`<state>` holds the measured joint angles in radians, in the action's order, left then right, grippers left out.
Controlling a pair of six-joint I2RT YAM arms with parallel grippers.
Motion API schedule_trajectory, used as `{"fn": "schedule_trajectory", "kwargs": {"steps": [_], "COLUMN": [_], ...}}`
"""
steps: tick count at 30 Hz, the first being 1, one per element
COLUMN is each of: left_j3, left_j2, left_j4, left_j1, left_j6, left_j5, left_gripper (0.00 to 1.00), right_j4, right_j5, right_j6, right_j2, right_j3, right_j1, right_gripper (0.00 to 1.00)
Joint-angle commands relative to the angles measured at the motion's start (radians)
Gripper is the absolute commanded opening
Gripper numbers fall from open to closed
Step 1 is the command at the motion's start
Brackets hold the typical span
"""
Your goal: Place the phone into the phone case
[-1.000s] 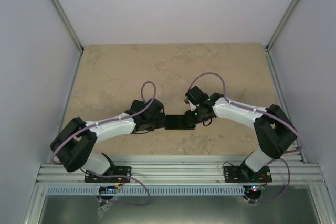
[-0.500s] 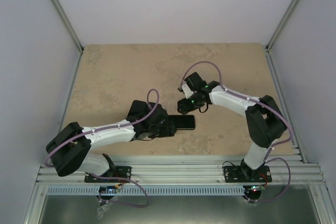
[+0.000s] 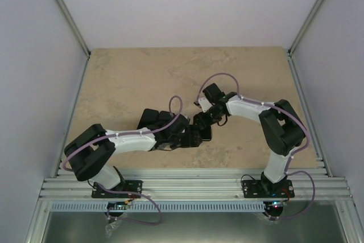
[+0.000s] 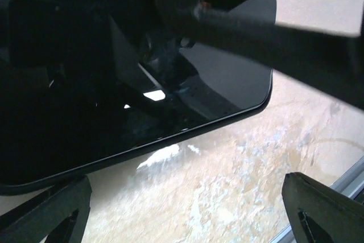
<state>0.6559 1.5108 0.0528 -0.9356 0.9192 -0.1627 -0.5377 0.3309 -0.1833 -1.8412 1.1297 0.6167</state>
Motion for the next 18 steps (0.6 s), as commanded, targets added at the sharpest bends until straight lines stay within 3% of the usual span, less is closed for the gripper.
{"fn": "schedule_trajectory", "kwargs": {"steps": [1, 12, 18], "left_j3": [-0.001, 0.064, 0.142], "left_j2": [0.075, 0.137, 0.205], "left_j4": [0.024, 0.05, 0.065], "left_j1": [0.022, 0.118, 0.137], "left_j6": [-0.027, -0.107, -0.158], "left_j5": [0.009, 0.018, 0.014], "left_gripper": [0.95, 0.96, 0.96], "right_j4": [0.038, 0.149, 0.24], "right_j5": [0.057, 0.185, 0.222], "right_j6": [-0.017, -0.124, -0.228], "right_j2": [0.057, 0.244, 0.31], "right_j3": [-0.097, -0.326, -0.41], "right_j1": [0.0, 0.009, 0.074], "right_gripper": [0.74, 0.74, 0.71]}}
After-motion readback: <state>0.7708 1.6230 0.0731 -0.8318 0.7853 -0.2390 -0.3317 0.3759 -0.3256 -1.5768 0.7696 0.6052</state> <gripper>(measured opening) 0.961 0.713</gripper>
